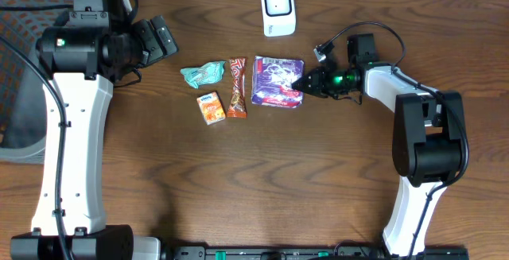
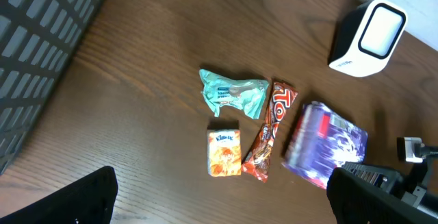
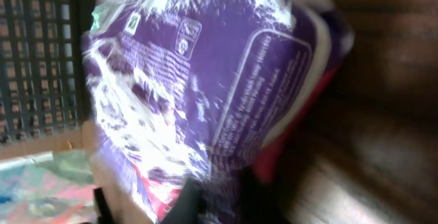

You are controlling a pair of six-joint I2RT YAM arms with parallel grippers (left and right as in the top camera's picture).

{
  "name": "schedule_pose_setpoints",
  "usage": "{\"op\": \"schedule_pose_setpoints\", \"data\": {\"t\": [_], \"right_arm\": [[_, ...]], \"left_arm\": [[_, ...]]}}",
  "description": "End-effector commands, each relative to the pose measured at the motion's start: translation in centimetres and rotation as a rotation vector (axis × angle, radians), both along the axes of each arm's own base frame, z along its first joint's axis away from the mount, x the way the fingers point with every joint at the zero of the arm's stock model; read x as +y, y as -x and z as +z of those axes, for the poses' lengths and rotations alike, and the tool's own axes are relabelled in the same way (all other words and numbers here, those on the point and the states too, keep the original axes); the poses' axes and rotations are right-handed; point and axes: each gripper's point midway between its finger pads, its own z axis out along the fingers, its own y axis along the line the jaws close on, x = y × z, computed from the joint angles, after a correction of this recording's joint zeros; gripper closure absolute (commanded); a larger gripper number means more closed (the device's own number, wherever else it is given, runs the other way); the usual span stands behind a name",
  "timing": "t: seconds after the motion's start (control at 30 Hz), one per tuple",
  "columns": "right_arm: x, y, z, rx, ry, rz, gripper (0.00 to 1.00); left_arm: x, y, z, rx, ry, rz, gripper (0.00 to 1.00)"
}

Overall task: Scan the item barcode
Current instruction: 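Grasp the purple package with the right gripper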

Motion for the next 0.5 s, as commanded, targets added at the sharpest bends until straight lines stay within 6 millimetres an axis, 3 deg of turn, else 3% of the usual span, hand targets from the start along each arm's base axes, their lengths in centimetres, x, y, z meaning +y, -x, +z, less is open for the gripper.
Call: {"op": "schedule_pose_setpoints", "data": {"t": [0.0, 0.13, 0.23, 0.47], "right_arm": [[-0.4, -1.5, 1.7, -0.017, 0.025, -0.034, 0.99], [-2.2, -2.7, 4.8, -0.048, 0.178, -0.102, 0.99], [-4.6, -3.4, 8.3, -0.114, 0.386, -0.186, 0.99], [-13.3, -2.0, 17.3, -0.318, 1.099, -0.438, 0.99]], "left_arm": [[0.3, 0.0, -0.3, 0.008, -0.009, 0.003, 0.02], [0.3, 0.0, -0.3, 0.008, -0.008, 0.003, 0.02], [0.3, 0.0, -0.3, 0.008, -0.008, 0.003, 0.02], [0.3, 0.0, -0.3, 0.008, -0.008, 0.003, 0.02]]}}
